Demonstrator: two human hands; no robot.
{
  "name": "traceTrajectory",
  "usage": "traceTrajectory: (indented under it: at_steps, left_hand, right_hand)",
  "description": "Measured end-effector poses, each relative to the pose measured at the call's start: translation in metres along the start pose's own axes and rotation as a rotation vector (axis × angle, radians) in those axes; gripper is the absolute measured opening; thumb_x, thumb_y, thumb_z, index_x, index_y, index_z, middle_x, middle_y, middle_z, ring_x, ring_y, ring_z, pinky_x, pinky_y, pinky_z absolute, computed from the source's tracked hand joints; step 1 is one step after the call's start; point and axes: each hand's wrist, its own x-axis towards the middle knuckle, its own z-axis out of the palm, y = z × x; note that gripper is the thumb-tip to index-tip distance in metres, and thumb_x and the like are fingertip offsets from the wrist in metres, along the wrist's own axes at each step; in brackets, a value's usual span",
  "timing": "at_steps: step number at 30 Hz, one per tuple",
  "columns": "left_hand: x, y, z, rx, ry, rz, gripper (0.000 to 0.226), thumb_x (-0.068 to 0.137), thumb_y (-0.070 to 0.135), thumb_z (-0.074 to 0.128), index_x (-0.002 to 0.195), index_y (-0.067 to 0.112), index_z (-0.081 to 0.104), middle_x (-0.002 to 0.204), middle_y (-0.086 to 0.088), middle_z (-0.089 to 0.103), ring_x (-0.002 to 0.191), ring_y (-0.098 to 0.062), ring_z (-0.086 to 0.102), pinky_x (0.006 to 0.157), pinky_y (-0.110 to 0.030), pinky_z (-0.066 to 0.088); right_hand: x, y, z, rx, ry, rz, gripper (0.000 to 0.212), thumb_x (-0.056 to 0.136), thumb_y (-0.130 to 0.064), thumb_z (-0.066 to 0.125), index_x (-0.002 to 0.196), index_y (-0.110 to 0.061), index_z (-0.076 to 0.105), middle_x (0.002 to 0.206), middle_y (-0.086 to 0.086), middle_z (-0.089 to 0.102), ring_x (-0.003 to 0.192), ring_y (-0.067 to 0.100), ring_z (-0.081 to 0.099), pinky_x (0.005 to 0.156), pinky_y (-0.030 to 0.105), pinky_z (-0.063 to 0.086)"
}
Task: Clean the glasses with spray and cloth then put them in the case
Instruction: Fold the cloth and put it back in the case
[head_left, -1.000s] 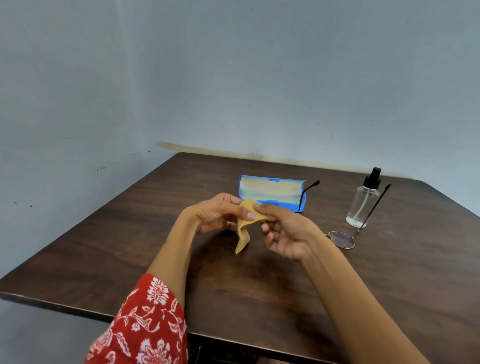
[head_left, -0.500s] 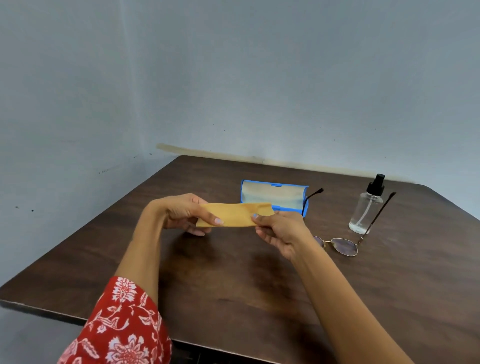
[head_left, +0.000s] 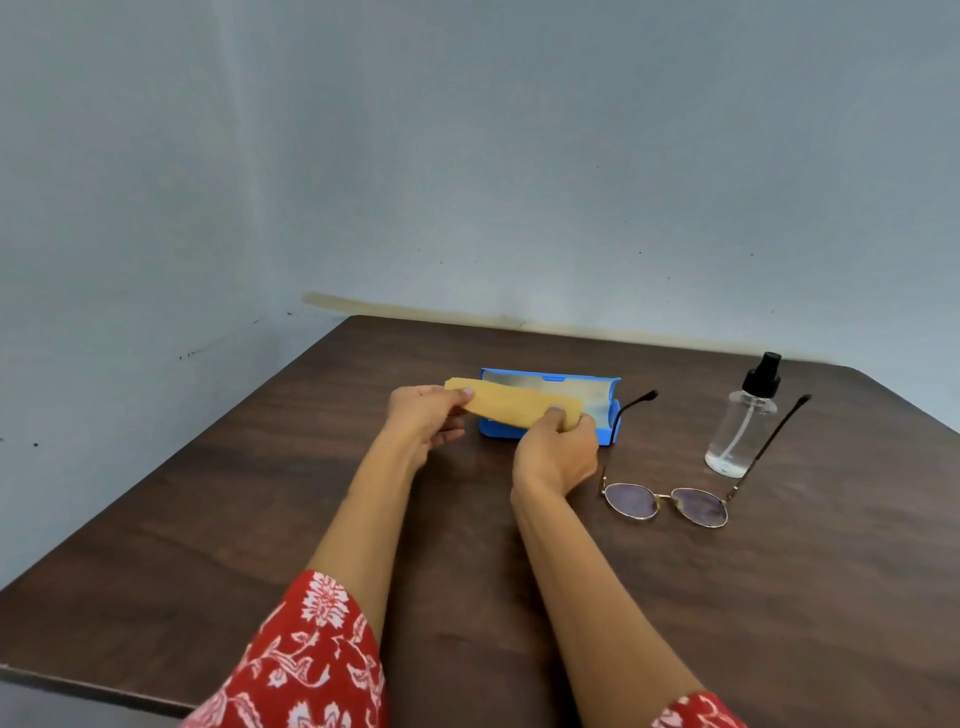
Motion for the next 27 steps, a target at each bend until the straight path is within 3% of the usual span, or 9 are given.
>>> traceTrajectory:
  at_steps: [3, 7, 11, 15, 20, 24, 27]
  left_hand:
    - [0.005, -0.011, 0.018, 0.029, 0.121, 0.087, 0.015, 0.078, 0.015, 0.073, 0.069, 0.016, 0.062, 0.075, -0.002, 0.063, 0.071, -0.014, 0.057, 0.067, -0.030, 0.055]
    - [0.004, -0.019, 0.034, 0.085, 0.253, 0.212, 0.021, 0.078, 0.021, 0.072, 0.061, 0.022, 0.060, 0.066, 0.007, 0.059, 0.062, -0.004, 0.051, 0.051, -0.021, 0.038]
    - [0.003, -0.024, 0.042, 0.180, 0.292, 0.281, 0.026, 0.078, 0.023, 0.071, 0.056, 0.024, 0.058, 0.062, 0.009, 0.058, 0.063, -0.003, 0.052, 0.051, -0.021, 0.037]
    - [0.004, -0.025, 0.046, 0.240, 0.293, 0.341, 0.023, 0.078, 0.024, 0.070, 0.058, 0.020, 0.060, 0.059, 0.008, 0.056, 0.062, -0.007, 0.053, 0.050, -0.019, 0.035]
    - [0.009, -0.027, 0.048, 0.302, 0.273, 0.377, 0.019, 0.077, 0.023, 0.071, 0.061, 0.017, 0.064, 0.062, 0.005, 0.059, 0.083, -0.021, 0.060, 0.065, -0.025, 0.037]
    - [0.013, -0.030, 0.047, 0.338, 0.256, 0.402, 0.016, 0.078, 0.024, 0.071, 0.065, 0.020, 0.064, 0.087, -0.007, 0.070, 0.100, -0.029, 0.058, 0.076, -0.033, 0.045]
    - [0.015, -0.030, 0.044, 0.357, 0.256, 0.423, 0.012, 0.079, 0.024, 0.071, 0.069, 0.017, 0.067, 0.089, -0.010, 0.070, 0.102, -0.033, 0.057, 0.080, -0.035, 0.045]
  right_hand:
    - [0.008, 0.004, 0.006, -0.066, 0.084, -0.120, 0.023, 0.096, -0.015, 0.045, 0.113, -0.004, 0.056, 0.117, 0.012, 0.061, 0.113, 0.030, 0.050, 0.095, 0.037, 0.035]
    - [0.017, 0.010, 0.011, -0.210, 0.140, -0.264, 0.022, 0.095, -0.016, 0.047, 0.115, -0.011, 0.057, 0.116, 0.006, 0.062, 0.117, 0.023, 0.047, 0.103, 0.037, 0.021]
    - [0.027, 0.014, 0.012, -0.338, 0.187, -0.325, 0.021, 0.094, -0.020, 0.048, 0.113, -0.017, 0.058, 0.109, 0.002, 0.064, 0.118, 0.018, 0.045, 0.103, 0.036, 0.014]
    - [0.035, 0.014, 0.012, -0.391, 0.201, -0.332, 0.020, 0.094, -0.021, 0.048, 0.112, -0.019, 0.058, 0.107, -0.001, 0.063, 0.124, 0.014, 0.040, 0.111, 0.041, 0.007]
    - [0.046, 0.015, 0.008, -0.418, 0.172, -0.320, 0.020, 0.092, -0.021, 0.050, 0.108, -0.017, 0.061, 0.111, 0.000, 0.064, 0.132, 0.011, 0.034, 0.113, 0.045, -0.002]
    - [0.053, 0.014, 0.005, -0.437, 0.165, -0.281, 0.017, 0.090, -0.021, 0.052, 0.103, -0.019, 0.064, 0.110, 0.000, 0.065, 0.134, 0.011, 0.033, 0.110, 0.051, 0.000]
    - [0.056, 0.011, 0.003, -0.441, 0.124, -0.185, 0.016, 0.090, -0.025, 0.054, 0.101, -0.024, 0.065, 0.106, 0.001, 0.065, 0.124, 0.013, 0.044, 0.110, 0.049, 0.006]
